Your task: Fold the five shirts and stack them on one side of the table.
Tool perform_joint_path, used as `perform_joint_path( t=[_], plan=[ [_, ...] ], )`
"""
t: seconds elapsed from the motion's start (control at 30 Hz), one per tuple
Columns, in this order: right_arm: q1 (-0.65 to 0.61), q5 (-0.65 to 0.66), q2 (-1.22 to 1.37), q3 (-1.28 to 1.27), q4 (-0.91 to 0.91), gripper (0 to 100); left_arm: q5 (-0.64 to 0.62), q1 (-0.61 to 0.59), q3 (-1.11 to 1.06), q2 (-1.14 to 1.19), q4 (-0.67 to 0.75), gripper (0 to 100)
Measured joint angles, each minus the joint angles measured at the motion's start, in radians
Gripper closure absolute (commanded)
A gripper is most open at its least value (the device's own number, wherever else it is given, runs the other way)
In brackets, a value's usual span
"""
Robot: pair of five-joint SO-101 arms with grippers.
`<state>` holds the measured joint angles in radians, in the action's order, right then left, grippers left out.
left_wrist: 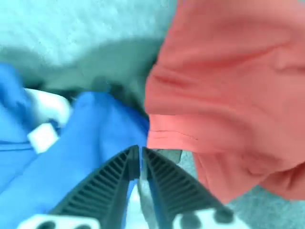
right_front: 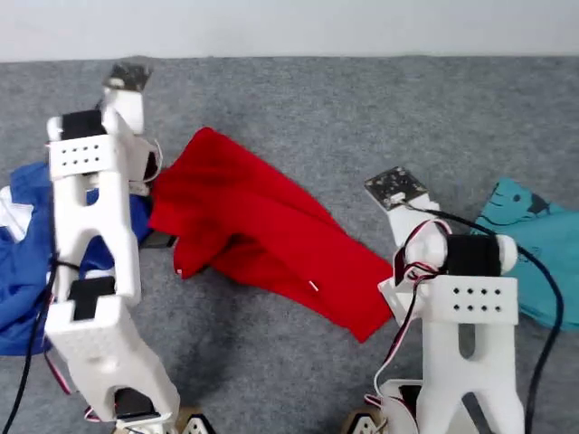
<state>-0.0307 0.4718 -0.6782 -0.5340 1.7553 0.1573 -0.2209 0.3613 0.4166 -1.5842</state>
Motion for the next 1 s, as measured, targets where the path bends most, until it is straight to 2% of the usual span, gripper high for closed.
perform_joint_path(
  t=[0.1,0.5,1.0],
  plan=[
    [0.003,0.000,0.000,-0.020,0.000,99.0,-0.003,0.000,0.000,0.098,0.002,77],
    [-0.003,0.000,0.000,-0.020,0.000,99.0,-0.005,-0.040,0.178,0.381,0.008,80],
    [-0.006,0.000,0.000,-0.020,0.000,99.0,-0.005,0.052,0.226,0.427,0.005,87]
  ],
)
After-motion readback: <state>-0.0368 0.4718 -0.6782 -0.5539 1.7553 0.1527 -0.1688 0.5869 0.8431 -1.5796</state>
